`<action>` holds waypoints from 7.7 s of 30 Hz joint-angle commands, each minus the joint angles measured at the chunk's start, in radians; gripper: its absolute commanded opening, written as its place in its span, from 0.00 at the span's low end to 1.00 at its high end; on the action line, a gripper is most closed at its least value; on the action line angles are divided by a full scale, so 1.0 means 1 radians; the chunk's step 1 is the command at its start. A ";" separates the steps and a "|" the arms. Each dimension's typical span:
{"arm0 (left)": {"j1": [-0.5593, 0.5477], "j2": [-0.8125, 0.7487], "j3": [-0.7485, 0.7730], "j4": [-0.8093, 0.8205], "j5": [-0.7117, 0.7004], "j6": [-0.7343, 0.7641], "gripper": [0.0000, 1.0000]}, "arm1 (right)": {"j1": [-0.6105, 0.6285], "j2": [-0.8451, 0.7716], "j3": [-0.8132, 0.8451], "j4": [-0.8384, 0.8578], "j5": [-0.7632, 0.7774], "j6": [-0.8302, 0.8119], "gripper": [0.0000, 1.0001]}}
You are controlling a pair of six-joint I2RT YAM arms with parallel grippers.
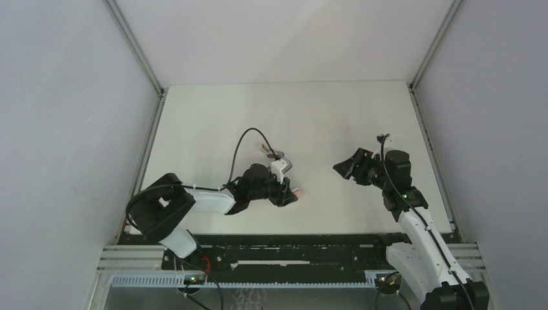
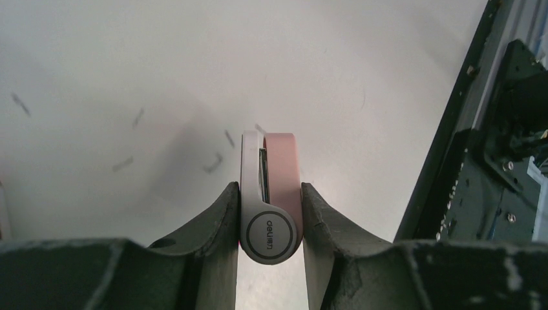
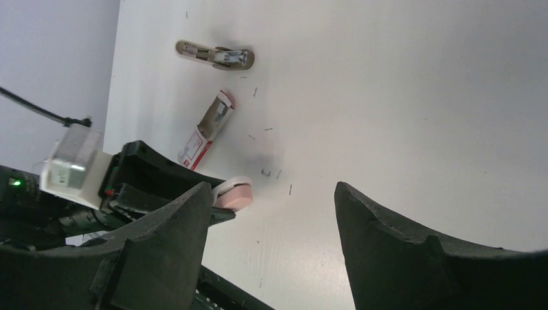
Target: Load the staples into the stapler
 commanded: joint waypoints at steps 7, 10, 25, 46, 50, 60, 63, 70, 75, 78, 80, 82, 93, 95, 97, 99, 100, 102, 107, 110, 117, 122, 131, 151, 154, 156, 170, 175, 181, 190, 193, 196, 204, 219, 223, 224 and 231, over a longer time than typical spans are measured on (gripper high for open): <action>0.036 -0.226 -0.083 -0.026 0.259 -0.200 0.00 | 0.121 0.139 0.005 0.189 -0.297 -0.129 0.72; 0.067 -0.315 -0.107 -0.027 0.350 -0.236 0.00 | 0.193 0.156 0.004 0.250 -0.395 -0.143 0.74; 0.077 -0.608 -0.099 -0.119 0.484 -0.302 0.00 | 0.416 0.255 0.020 0.519 -0.689 -0.023 0.78; 0.077 -0.628 -0.089 -0.112 0.511 -0.305 0.00 | 0.535 0.321 0.042 0.665 -0.670 0.076 0.12; 0.077 -0.624 -0.086 -0.125 0.497 -0.299 0.18 | 0.535 0.320 0.042 0.666 -0.656 0.084 0.00; 0.075 -0.736 0.030 -0.489 0.229 -0.061 0.80 | 0.468 0.325 0.089 0.414 -0.567 0.014 0.00; 0.042 -0.784 0.043 -0.553 0.066 0.023 0.83 | 0.449 0.336 0.099 0.366 -0.545 0.014 0.00; -0.140 -0.744 0.132 -0.666 -0.194 0.212 0.77 | 0.449 0.402 0.128 0.301 -0.535 0.017 0.00; -0.159 -0.651 0.142 -0.633 -0.174 0.248 0.71 | 0.448 0.420 0.128 0.304 -0.545 0.025 0.00; -0.189 -0.587 0.165 -0.631 -0.187 0.274 0.70 | 0.448 0.417 0.128 0.297 -0.550 0.022 0.00; -0.200 -0.558 0.180 -0.627 -0.189 0.284 0.70 | 0.449 0.414 0.128 0.288 -0.550 0.018 0.00; -0.206 -0.542 0.187 -0.613 -0.180 0.289 0.70 | 0.449 0.412 0.127 0.278 -0.548 0.013 0.00; -0.217 -0.485 0.181 -0.563 -0.153 0.281 0.58 | 0.449 0.411 0.128 0.271 -0.550 0.015 0.00; -0.218 -0.479 0.180 -0.562 -0.153 0.283 0.60 | 0.450 0.410 0.128 0.273 -0.550 0.018 0.00; -0.222 -0.470 0.179 -0.559 -0.155 0.286 0.61 | 0.451 0.410 0.128 0.275 -0.550 0.019 0.00; -0.223 -0.462 0.180 -0.553 -0.155 0.289 0.56 | 0.451 0.412 0.128 0.274 -0.551 0.018 0.00; -0.222 -0.459 0.181 -0.549 -0.153 0.289 0.52 | 0.451 0.414 0.128 0.274 -0.551 0.018 0.00; -0.224 -0.452 0.181 -0.545 -0.148 0.289 0.44 | 0.451 0.416 0.128 0.272 -0.551 0.015 0.00; -0.226 -0.439 0.179 -0.545 -0.135 0.289 0.19 | 0.433 0.413 0.128 0.257 -0.520 0.025 0.10; -0.226 -0.437 0.169 -0.545 -0.122 0.286 0.06 | 0.411 0.391 0.128 0.247 -0.488 0.030 0.40; -0.226 -0.444 0.140 -0.531 -0.114 0.272 0.00 | 0.348 0.312 0.125 0.202 -0.404 0.048 0.62; -0.226 -0.460 0.123 -0.505 -0.114 0.264 0.00 | 0.290 0.304 0.096 0.169 -0.376 0.078 0.55; -0.226 -0.469 0.116 -0.496 -0.108 0.257 0.00 | 0.353 0.363 0.081 0.207 -0.444 0.096 0.42; -0.224 -0.535 0.043 -0.375 -0.147 0.193 0.00 | 0.373 0.377 0.033 0.213 -0.489 0.099 0.26; -0.225 -0.546 0.027 -0.361 -0.157 0.188 0.00 | 0.373 0.372 0.029 0.231 -0.504 0.112 0.25; -0.225 -0.548 0.021 -0.364 -0.162 0.188 0.00 | 0.370 0.359 0.028 0.228 -0.500 0.116 0.26; -0.224 -0.670 -0.082 -0.228 -0.209 0.190 0.00 | 0.358 0.296 -0.054 0.435 -0.520 0.385 0.31; -0.224 -0.683 -0.095 -0.212 -0.175 0.212 0.00 | 0.375 0.303 -0.058 0.507 -0.497 0.483 0.31; -0.225 -0.682 -0.097 -0.201 -0.167 0.220 0.00 | 0.386 0.334 -0.060 0.565 -0.510 0.544 0.30; -0.224 -0.688 -0.105 -0.174 -0.193 0.230 0.00 | 0.423 0.351 -0.073 0.599 -0.494 0.589 0.25; -0.224 -0.700 -0.115 -0.157 -0.207 0.238 0.00 | 0.425 0.354 -0.080 0.592 -0.489 0.598 0.23; -0.225 -0.710 -0.121 -0.142 -0.217 0.244 0.00 | 0.425 0.360 -0.093 0.607 -0.484 0.614 0.21; -0.225 -0.704 -0.122 -0.118 -0.196 0.247 0.00 | 0.434 0.384 -0.104 0.684 -0.490 0.660 0.20; -0.225 -0.688 -0.126 -0.066 -0.131 0.230 0.00 | 0.443 0.362 -0.105 0.777 -0.483 0.673 0.03; -0.225 -0.681 -0.125 -0.068 -0.135 0.219 0.02 | 0.443 0.342 -0.104 0.774 -0.468 0.649 0.00; -0.225 -0.680 -0.125 -0.071 -0.137 0.215 0.08 | 0.443 0.337 -0.104 0.768 -0.459 0.636 0.00; -0.224 -0.699 -0.097 -0.080 -0.272 0.182 0.79 | 0.443 0.291 -0.102 0.631 -0.304 0.455 0.00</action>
